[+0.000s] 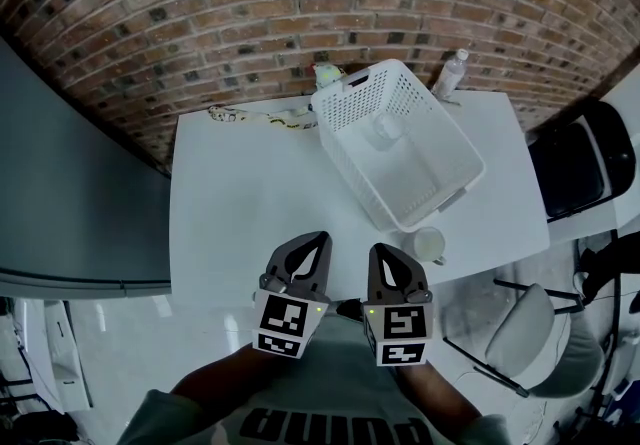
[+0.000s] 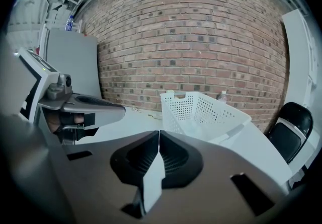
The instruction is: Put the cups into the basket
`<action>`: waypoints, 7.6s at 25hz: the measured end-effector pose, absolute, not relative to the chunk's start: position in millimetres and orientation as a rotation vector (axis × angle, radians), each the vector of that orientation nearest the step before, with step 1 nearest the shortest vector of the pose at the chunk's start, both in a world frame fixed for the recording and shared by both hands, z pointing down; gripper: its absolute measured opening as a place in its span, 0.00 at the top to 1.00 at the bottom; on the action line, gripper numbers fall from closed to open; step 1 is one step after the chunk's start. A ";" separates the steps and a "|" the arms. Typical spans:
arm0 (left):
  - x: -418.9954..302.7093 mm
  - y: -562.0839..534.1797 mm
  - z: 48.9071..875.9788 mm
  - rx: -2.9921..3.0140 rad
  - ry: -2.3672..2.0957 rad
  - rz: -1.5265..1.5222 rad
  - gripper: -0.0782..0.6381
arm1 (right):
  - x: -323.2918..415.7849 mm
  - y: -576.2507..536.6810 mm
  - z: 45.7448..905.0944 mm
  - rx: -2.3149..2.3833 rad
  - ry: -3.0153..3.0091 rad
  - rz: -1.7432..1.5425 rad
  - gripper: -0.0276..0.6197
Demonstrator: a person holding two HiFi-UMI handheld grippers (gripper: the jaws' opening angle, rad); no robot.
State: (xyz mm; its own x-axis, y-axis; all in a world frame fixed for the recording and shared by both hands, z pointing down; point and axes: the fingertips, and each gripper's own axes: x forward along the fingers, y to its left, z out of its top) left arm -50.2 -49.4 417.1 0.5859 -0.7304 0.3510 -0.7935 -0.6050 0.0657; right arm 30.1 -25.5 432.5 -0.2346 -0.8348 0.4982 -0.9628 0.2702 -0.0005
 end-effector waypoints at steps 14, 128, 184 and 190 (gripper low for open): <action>-47.5 -49.7 418.8 2.607 -1.262 0.444 0.89 | 33.0 -26.8 435.2 1.619 -2.146 0.440 0.93; 67.0 -43.3 530.0 2.597 -0.895 0.762 0.89 | 148.7 12.4 520.7 1.487 -1.869 0.707 0.33; -33.9 -199.2 460.3 2.275 -1.531 0.587 0.89 | 93.3 -210.6 473.1 0.772 -2.111 0.295 0.33; -41.2 -214.7 475.8 2.220 -1.550 0.619 0.89 | 90.9 -220.0 505.0 0.647 -2.071 0.304 0.33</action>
State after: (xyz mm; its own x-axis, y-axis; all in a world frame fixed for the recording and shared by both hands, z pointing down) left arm -41.2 -214.7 475.8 0.3013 -0.7835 0.5434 -0.9423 -0.3317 0.0443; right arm 90.9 -220.0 505.0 -0.4429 -0.3287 0.8341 -0.5543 0.8317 0.0334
